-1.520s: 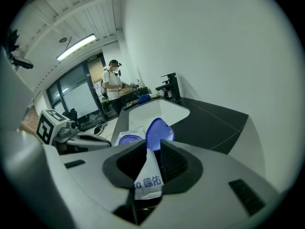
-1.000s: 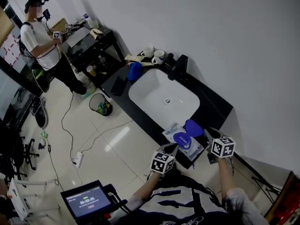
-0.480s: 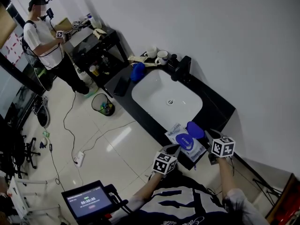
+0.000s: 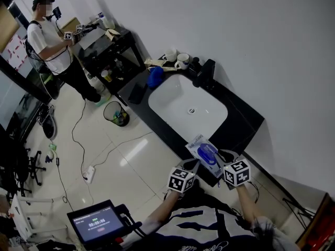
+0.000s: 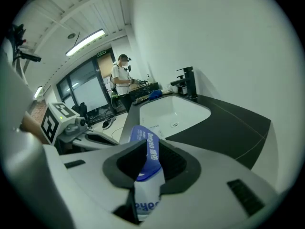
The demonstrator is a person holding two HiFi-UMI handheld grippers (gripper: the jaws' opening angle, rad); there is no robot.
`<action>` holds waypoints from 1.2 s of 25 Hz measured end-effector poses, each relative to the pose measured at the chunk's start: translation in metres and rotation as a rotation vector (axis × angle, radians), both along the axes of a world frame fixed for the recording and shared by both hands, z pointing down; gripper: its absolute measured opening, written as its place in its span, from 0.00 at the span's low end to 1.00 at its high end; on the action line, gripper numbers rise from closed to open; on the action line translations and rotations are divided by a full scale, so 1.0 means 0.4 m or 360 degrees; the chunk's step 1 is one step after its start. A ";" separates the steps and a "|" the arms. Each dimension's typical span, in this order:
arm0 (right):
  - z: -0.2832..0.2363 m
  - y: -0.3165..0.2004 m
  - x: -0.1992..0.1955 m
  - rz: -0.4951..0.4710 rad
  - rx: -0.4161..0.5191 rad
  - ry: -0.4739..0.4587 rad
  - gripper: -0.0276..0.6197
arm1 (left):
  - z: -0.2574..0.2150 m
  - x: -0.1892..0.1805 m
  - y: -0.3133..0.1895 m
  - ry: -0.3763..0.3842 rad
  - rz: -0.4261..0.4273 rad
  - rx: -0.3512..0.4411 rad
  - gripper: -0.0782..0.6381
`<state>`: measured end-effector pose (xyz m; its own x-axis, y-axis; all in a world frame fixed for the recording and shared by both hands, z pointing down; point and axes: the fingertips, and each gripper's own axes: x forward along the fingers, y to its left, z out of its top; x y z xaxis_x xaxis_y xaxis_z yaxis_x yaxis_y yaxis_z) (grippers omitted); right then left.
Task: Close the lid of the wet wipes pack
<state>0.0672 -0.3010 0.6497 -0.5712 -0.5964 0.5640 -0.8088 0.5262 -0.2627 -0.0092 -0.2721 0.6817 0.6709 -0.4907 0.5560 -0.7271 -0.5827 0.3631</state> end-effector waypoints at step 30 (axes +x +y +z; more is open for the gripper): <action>0.052 0.040 -0.069 -0.0027 -0.0138 0.0095 0.08 | -0.069 -0.061 0.017 0.0073 -0.0171 0.0094 0.11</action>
<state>0.0397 -0.2850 0.6707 -0.5443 -0.5344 0.6466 -0.8157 0.5171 -0.2593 -0.0336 -0.2652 0.6539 0.6368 -0.5923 0.4937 -0.7699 -0.5236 0.3648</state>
